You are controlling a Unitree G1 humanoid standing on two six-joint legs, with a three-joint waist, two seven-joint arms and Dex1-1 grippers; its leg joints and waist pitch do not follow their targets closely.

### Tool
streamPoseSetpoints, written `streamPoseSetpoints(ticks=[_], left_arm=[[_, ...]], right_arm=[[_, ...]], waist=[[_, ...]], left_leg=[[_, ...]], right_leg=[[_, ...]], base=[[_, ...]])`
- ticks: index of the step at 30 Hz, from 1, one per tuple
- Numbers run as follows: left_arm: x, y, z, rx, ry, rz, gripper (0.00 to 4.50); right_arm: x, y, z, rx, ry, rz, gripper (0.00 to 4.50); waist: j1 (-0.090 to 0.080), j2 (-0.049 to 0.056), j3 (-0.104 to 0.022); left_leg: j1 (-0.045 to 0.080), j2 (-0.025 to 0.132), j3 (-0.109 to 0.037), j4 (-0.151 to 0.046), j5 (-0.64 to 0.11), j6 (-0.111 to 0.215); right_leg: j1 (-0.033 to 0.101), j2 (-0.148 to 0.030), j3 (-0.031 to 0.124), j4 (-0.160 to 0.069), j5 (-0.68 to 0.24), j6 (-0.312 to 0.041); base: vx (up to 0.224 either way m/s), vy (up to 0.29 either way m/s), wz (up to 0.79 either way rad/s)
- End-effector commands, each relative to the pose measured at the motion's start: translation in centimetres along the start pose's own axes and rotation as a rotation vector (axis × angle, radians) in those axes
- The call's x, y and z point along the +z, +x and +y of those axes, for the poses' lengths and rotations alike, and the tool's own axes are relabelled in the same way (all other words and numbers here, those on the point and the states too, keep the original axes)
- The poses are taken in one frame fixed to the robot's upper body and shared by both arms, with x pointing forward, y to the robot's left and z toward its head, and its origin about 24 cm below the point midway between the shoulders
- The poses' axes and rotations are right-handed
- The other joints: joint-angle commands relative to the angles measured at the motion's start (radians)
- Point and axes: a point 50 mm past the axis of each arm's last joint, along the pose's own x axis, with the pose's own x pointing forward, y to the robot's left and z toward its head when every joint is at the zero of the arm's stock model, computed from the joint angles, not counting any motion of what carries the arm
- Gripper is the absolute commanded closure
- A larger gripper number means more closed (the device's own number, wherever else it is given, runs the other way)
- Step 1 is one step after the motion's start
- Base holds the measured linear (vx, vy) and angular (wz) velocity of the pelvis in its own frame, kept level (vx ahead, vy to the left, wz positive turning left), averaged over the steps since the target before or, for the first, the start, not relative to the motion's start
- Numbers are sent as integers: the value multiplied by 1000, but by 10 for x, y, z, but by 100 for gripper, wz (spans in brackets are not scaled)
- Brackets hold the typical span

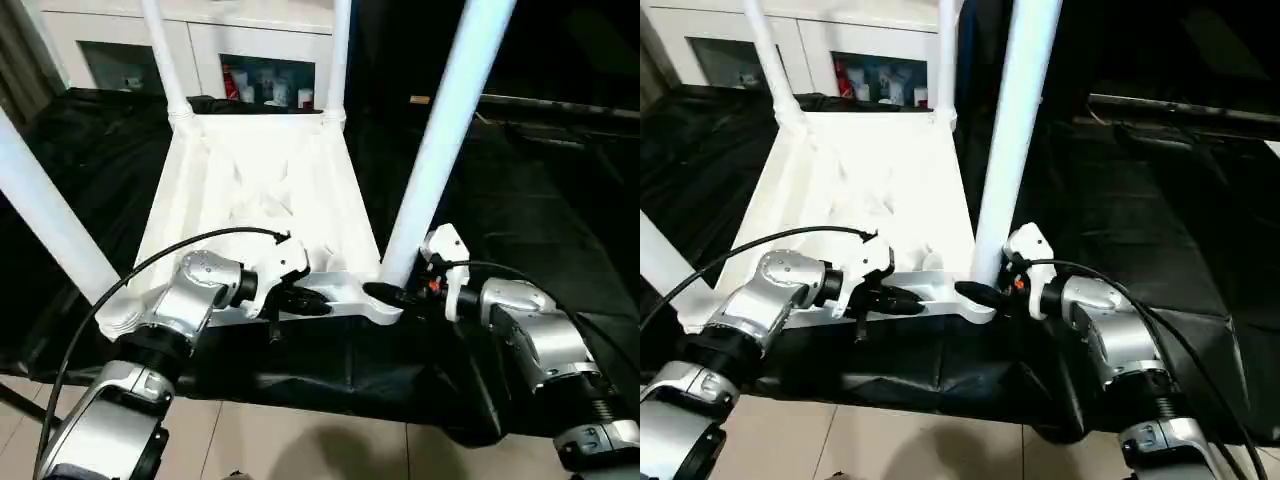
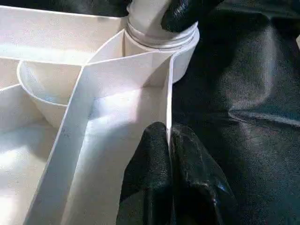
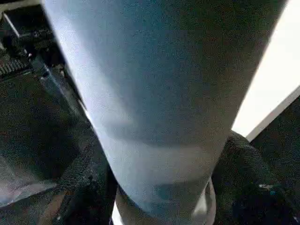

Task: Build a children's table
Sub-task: Rotate leg to tighten

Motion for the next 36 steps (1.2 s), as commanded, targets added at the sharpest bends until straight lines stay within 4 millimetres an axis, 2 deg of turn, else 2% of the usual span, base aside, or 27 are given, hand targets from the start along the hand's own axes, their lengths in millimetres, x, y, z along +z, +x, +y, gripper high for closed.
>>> streamPoseSetpoints(ticks=[1,3,4,8,12,14,15,16,17,18,19,21,26,28,32,33,35,36], left_arm=[[0,6,-7,-51,-31,-57,450],[0,5,-6,-40,-31,-56,450],[0,5,-5,-37,-30,-54,450],[0,4,-4,-19,-30,-54,450],[2,10,3,87,-30,-56,450],[4,16,9,175,-37,-48,450],[5,17,11,198,-41,-46,450],[6,22,14,246,-47,-38,450],[10,31,19,331,-64,-19,450],[13,36,21,370,-71,-14,450],[14,39,22,390,-75,-12,450],[18,46,22,417,-85,-9,450],[31,71,19,463,-66,16,450],[32,74,18,461,-59,18,450],[32,74,18,454,-46,13,450],[30,71,18,432,-40,9,450],[27,68,18,411,-35,2,450],[25,65,18,386,-34,-5,450]], right_arm=[[1,-3,0,10,-19,14,210],[1,-4,0,13,-22,19,215],[1,-4,0,14,-24,21,233],[0,-5,-1,1,-19,23,241],[-7,-2,-8,-134,31,2,244],[-13,3,-13,-261,75,4,245],[-16,5,-14,-297,88,6,246],[-19,9,-15,-357,106,10,246],[-25,17,-16,-486,167,11,247],[-27,21,-16,-546,195,13,247],[-28,23,-16,-578,211,14,249],[-28,28,-16,-633,247,9,250],[-20,56,-9,-740,281,6,250],[-17,62,-7,-745,266,3,250],[-9,67,-4,-714,252,-42,250],[-5,67,-4,-681,219,-73,216],[-1,64,-4,-648,182,-104,181],[1,60,-5,-618,164,-127,179]], waist=[[0,-13,-54],[0,-11,-55],[-1,-12,-55],[0,-11,-56],[-3,-12,-54],[-7,-12,-51],[-11,-11,-48],[-12,-14,-50],[-15,-12,-48],[-16,-10,-47],[-18,-11,-51],[-20,-10,-49],[-23,-5,-53],[-19,-2,-54],[-18,-4,-53],[-18,-11,-52],[-17,-9,-52],[-17,-10,-52]], left_leg=[[15,48,-18,-56,-124,77],[16,48,-18,-56,-121,76],[17,47,-17,-56,-124,76],[16,46,-17,-55,-117,77],[16,45,-19,-56,-132,69],[18,45,-20,-59,-159,51],[22,44,-20,-62,-192,31],[22,43,-22,-63,-202,19],[23,43,-20,-63,-202,14],[26,42,-20,-64,-208,5],[25,41,-25,-67,-219,-8],[28,42,-23,-66,-222,-5],[22,39,-23,-65,-184,6],[21,39,-24,-64,-177,11],[22,39,-23,-65,-192,21],[22,40,-23,-66,-201,22],[21,40,-23,-65,-200,28],[19,40,-24,-65,-198,31]], right_leg=[[42,-69,39,-58,-22,-258],[42,-68,39,-58,-21,-255],[41,-68,39,-59,-22,-257],[42,-67,39,-57,-7,-259],[41,-70,39,-61,-35,-256],[38,-70,40,-68,-93,-246],[34,-70,40,-75,-149,-239],[38,-71,40,-77,-178,-226],[33,-70,43,-80,-184,-221],[30,-69,43,-81,-193,-219],[36,-71,41,-82,-221,-204],[31,-69,43,-84,-203,-205],[35,-66,43,-78,-119,-212],[40,-68,42,-75,-80,-216],[40,-69,42,-78,-89,-214],[40,-70,41,-80,-108,-212],[40,-71,42,-81,-124,-207],[42,-72,42,-80,-121,-205]], base=[[0,0,0],[0,0,0],[0,0,0],[0,0,0],[0,0,0],[0,0,0],[0,0,0],[0,0,0],[0,0,0],[0,0,0],[0,0,0],[0,0,0],[0,0,0],[0,0,0],[0,0,0],[0,0,0],[0,0,0],[0,0,0]])
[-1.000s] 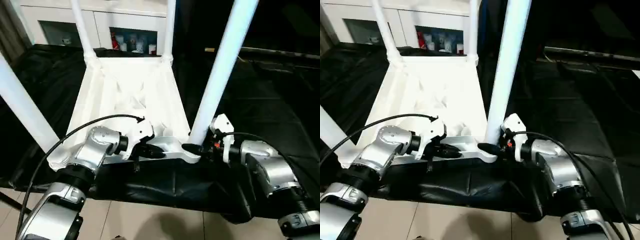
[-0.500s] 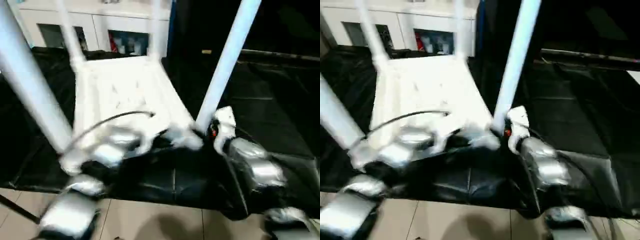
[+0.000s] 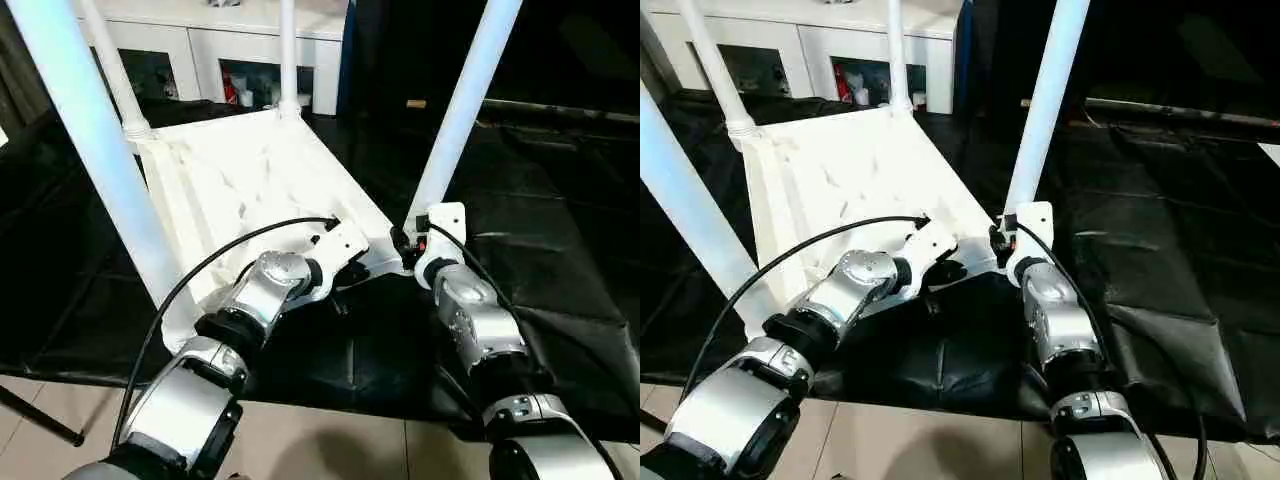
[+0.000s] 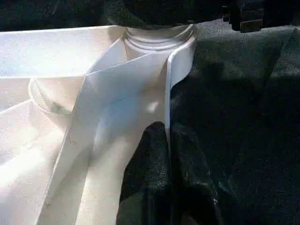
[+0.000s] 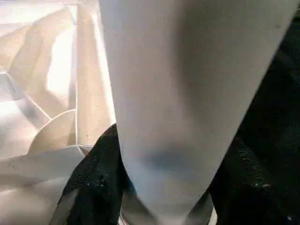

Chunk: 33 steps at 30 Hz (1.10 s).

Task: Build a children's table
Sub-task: Rotate leg to tighten

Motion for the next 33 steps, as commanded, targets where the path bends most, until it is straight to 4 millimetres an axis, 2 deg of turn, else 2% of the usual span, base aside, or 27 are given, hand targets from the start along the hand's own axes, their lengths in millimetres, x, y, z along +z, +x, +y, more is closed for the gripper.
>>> streamPoseSetpoints(ticks=[1,2,3,4,7,9,12,14,15,16,18,20,22,25,33], left_arm=[[-7,-2,1,6,-28,-10,450],[-8,-4,2,-3,-26,-12,450],[-10,-7,2,-20,-23,-18,450],[-15,-11,4,-41,-24,-12,450],[-20,-19,7,-72,-17,-14,450],[-23,-26,8,-130,-8,-30,450],[-25,-35,8,-219,-5,-43,450],[-28,-42,5,-305,-11,-44,450],[-28,-42,5,-305,-11,-44,450],[-30,-48,3,-381,-14,-29,450],[-31,-52,1,-427,-15,-23,450],[-32,-53,0,-436,-15,-24,450],[-32,-55,-1,-454,-16,-29,450],[-32,-55,0,-441,-14,-30,450],[-30,-57,0,-439,-22,-33,450]], right_arm=[[-7,-1,26,179,-5,6,177],[-5,-3,23,197,-13,-4,170],[-3,-5,19,221,-29,-17,170],[-1,-9,14,281,-49,-18,142],[-1,-17,6,384,-97,9,123],[1,-28,-4,488,-149,28,123],[5,-40,-18,565,-179,40,123],[7,-47,-26,606,-195,52,123],[7,-47,-26,606,-195,52,123],[8,-51,-29,642,-194,68,123],[7,-54,-28,685,-195,93,123],[6,-55,-27,702,-197,102,123],[3,-56,-23,735,-205,120,123],[2,-54,-20,748,-210,126,156],[3,-56,-19,780,-196,137,231]], waist=[[2,-11,-51],[1,-9,-51],[-4,-11,-51],[-5,-12,-50],[-5,-11,-48],[-2,-13,-47],[-2,-14,-47],[-1,-9,-47],[-1,-11,-47],[-1,-5,-48],[-1,-6,-50],[4,-2,-52],[9,-5,-53],[20,-6,-51],[19,-6,-51]], left_leg=[[12,41,-23,-65,-195,41],[12,42,-23,-66,-193,42],[7,41,-25,-66,-184,47],[10,41,-23,-65,-188,53],[12,42,-23,-65,-198,63],[10,44,-23,-64,-198,71],[11,46,-22,-64,-206,75],[11,48,-24,-65,-207,72],[11,49,-24,-65,-206,72],[12,50,-24,-65,-198,69],[12,51,-22,-65,-182,73],[14,52,-19,-61,-166,78],[12,51,-18,-59,-148,80],[15,51,-17,-60,-157,74],[15,50,-18,-61,-163,60]], right_leg=[[37,-72,40,-79,-119,-206],[37,-72,40,-77,-114,-208],[41,-71,39,-76,-104,-210],[38,-70,38,-79,-110,-212],[37,-70,39,-81,-132,-217],[40,-71,39,-81,-135,-219],[36,-71,40,-81,-148,-223],[35,-72,40,-80,-153,-232],[35,-72,40,-80,-149,-234],[34,-72,40,-76,-129,-243],[36,-68,38,-70,-84,-258],[34,-68,37,-65,-43,-276],[37,-69,37,-62,-17,-281],[34,-71,38,-66,-46,-270],[35,-70,38,-66,-61,-259]], base=[[0,0,0],[0,0,0],[0,0,0],[0,0,0],[0,0,0],[0,0,0],[0,0,0],[0,0,0],[0,0,0],[0,0,0],[0,0,0],[0,0,0],[0,0,0],[0,0,0],[0,0,0]])
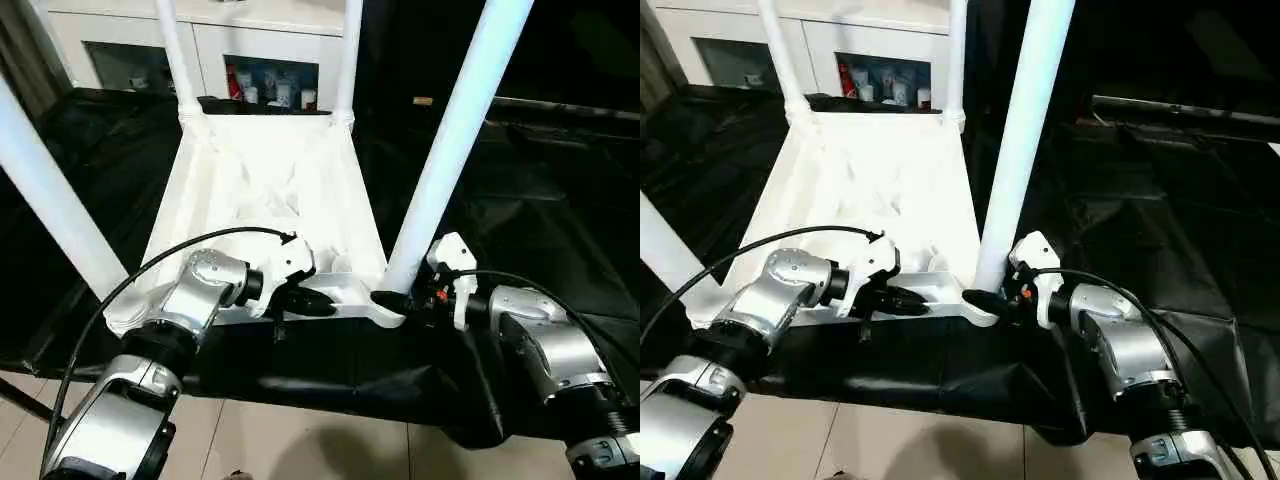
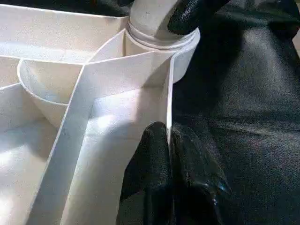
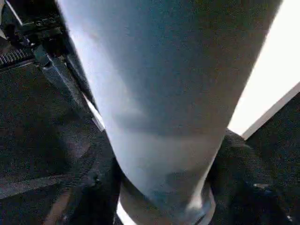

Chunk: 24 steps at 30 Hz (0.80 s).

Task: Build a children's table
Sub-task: Rotate leg to tighten

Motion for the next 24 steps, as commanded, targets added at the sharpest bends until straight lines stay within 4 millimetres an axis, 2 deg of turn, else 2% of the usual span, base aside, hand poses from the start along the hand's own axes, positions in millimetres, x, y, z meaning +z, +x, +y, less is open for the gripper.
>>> streamPoseSetpoints(ticks=[1,6,8,10,12,15,17,18,19,20,21,22,24], left_arm=[[-1,6,-6,-42,-26,-35,450],[-1,6,-6,-31,-29,-38,450],[0,10,0,51,-37,-42,450],[2,16,8,168,-46,-28,450],[3,20,11,223,-46,-16,450],[11,33,19,359,-66,-8,450],[21,44,22,428,-78,-24,450],[24,47,22,427,-73,-32,450],[26,49,21,421,-67,-39,450],[27,50,21,418,-62,-43,450],[27,50,21,416,-55,-44,450],[27,50,21,415,-46,-44,450],[27,48,21,406,-30,-49,450]], right_arm=[[2,-2,1,17,-1,2,231],[0,-2,1,1,12,0,244],[-4,0,-6,-105,36,-1,245],[-10,4,-14,-255,81,-6,245],[-13,7,-16,-323,114,-3,246],[-19,18,-14,-452,162,3,248],[-20,30,-9,-546,222,-17,249],[-19,34,-6,-548,230,-24,249],[-18,37,-4,-547,229,-30,249],[-17,39,-2,-546,228,-35,249],[-16,40,-1,-546,228,-40,249],[-15,41,-1,-551,226,-47,249],[-13,40,-1,-557,211,-66,249]], waist=[[-1,-8,-54],[-1,-7,-54],[-3,-8,-54],[-9,-12,-51],[-10,-11,-49],[-13,-12,-48],[-8,-10,-50],[-7,-11,-51],[-6,-7,-52],[-7,-9,-53],[-6,-2,-53],[-7,-5,-54],[-7,-4,-53]], left_leg=[[17,49,-19,-60,-161,60],[17,48,-19,-59,-154,63],[16,48,-20,-59,-153,59],[19,44,-20,-62,-189,36],[21,45,-22,-64,-214,21],[23,42,-22,-66,-230,4],[28,43,-22,-65,-219,4],[22,42,-24,-66,-205,7],[21,42,-23,-65,-191,12],[19,42,-24,-65,-186,15],[19,41,-24,-65,-182,17],[19,42,-24,-65,-180,22],[20,42,-23,-65,-187,26]], right_leg=[[39,-70,39,-65,-57,-258],[39,-70,39,-64,-46,-258],[38,-69,40,-63,-45,-258],[35,-70,40,-73,-123,-246],[34,-72,41,-79,-182,-231],[29,-70,43,-86,-227,-208],[27,-70,45,-86,-210,-198],[31,-70,44,-83,-186,-199],[32,-69,44,-81,-153,-198],[35,-69,43,-79,-138,-200],[34,-68,43,-78,-127,-200],[36,-68,42,-77,-107,-203],[35,-69,42,-78,-101,-205]], base=[[0,0,0],[0,0,0],[0,0,0],[0,0,0],[0,0,0],[0,0,0],[0,0,0],[0,0,0],[0,0,0],[0,0,0],[0,0,0],[0,0,0],[0,0,0]])
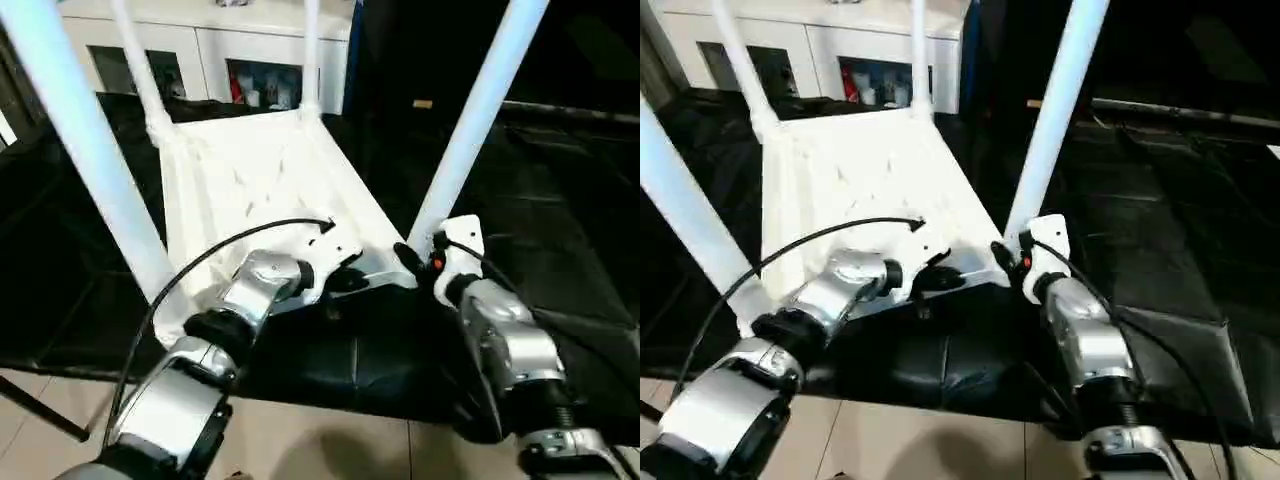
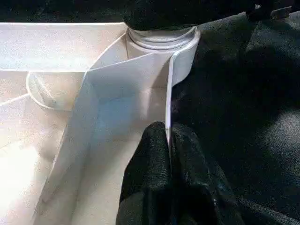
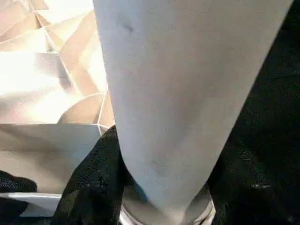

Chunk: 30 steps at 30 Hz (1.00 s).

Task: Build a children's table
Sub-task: Rotate leg to tighten

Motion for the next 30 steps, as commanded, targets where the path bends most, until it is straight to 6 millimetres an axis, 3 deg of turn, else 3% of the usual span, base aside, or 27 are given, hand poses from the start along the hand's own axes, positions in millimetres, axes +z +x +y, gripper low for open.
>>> streamPoseSetpoints(ticks=[1,4,8,10,11,12,14,15,19,21,24,25,27,29,30], left_arm=[[-1,-5,9,105,-15,-37,450],[-2,-6,9,85,-5,-52,450],[-2,-9,9,82,-2,-85,450],[0,-10,9,79,-3,-121,450],[1,-11,10,84,-4,-136,422],[2,-12,10,81,-6,-148,422],[6,-16,11,60,-9,-182,422],[6,-16,11,60,-9,-182,386],[8,-28,10,3,3,-227,363],[6,-34,9,-17,5,-217,340],[0,-52,3,-57,10,-170,333],[-1,-57,0,-69,1,-164,317],[-2,-65,-5,-86,-6,-149,298],[-5,-73,-11,-90,-7,-127,273],[-6,-76,-13,-93,-6,-113,262]], right_arm=[[-12,-1,19,102,49,21,249],[-8,-4,17,102,83,-9,179],[-3,-9,9,66,42,-28,146],[3,-14,4,78,35,-54,146],[6,-17,2,101,43,-66,139],[8,-20,1,122,46,-74,139],[10,-38,-3,239,18,-64,139],[10,-38,-3,239,18,-64,137],[8,-58,-6,347,-17,-39,137],[7,-61,-5,369,-13,-38,137],[7,-62,5,420,2,-37,137],[7,-60,7,425,8,-39,168],[7,-57,12,425,19,-43,175],[6,-54,16,425,22,-41,210],[6,-52,19,426,23,-43,218]], waist=[[-7,-7,-51],[-4,-8,-50],[-9,-13,-49],[-13,-13,-47],[-12,-15,-48],[-13,-17,-47],[-3,-16,-49],[-2,-14,-50],[-4,-11,-54],[-3,-10,-54],[-5,-9,-51],[-8,-9,-49],[-12,-1,-47],[-10,6,-44],[-12,4,-43]], left_leg=[[18,42,-23,-67,-196,27],[19,43,-23,-68,-211,28],[9,43,-27,-72,-197,31],[12,43,-25,-71,-206,32],[12,43,-25,-69,-206,37],[11,43,-24,-69,-205,42],[10,45,-24,-64,-181,67],[11,47,-24,-63,-173,71],[6,49,-24,-58,-117,94],[7,49,-23,-57,-111,102],[10,50,-21,-58,-133,90],[7,53,-23,-62,-134,84],[14,54,-21,-65,-171,57],[18,55,-22,-68,-201,32],[16,55,-21,-70,-208,25]], right_leg=[[32,-69,41,-80,-112,-206],[31,-71,42,-84,-150,-198],[36,-72,39,-82,-172,-181],[32,-72,40,-86,-181,-186],[33,-72,40,-86,-183,-187],[34,-71,40,-86,-184,-185],[39,-72,41,-82,-132,-191],[40,-73,41,-78,-106,-198],[40,-69,39,-59,59,-249],[40,-70,38,-56,80,-264],[38,-70,39,-59,30,-268],[38,-69,39,-58,12,-264],[29,-66,40,-64,-59,-261],[25,-65,41,-69,-101,-252],[25,-63,41,-70,-107,-248]], base=[[0,0,0],[0,0,0],[0,0,0],[0,0,0],[0,0,0],[0,0,0],[0,0,0],[0,0,0],[0,0,0],[0,0,0],[0,0,0],[0,0,0],[0,0,0],[0,0,0],[0,0,0]])
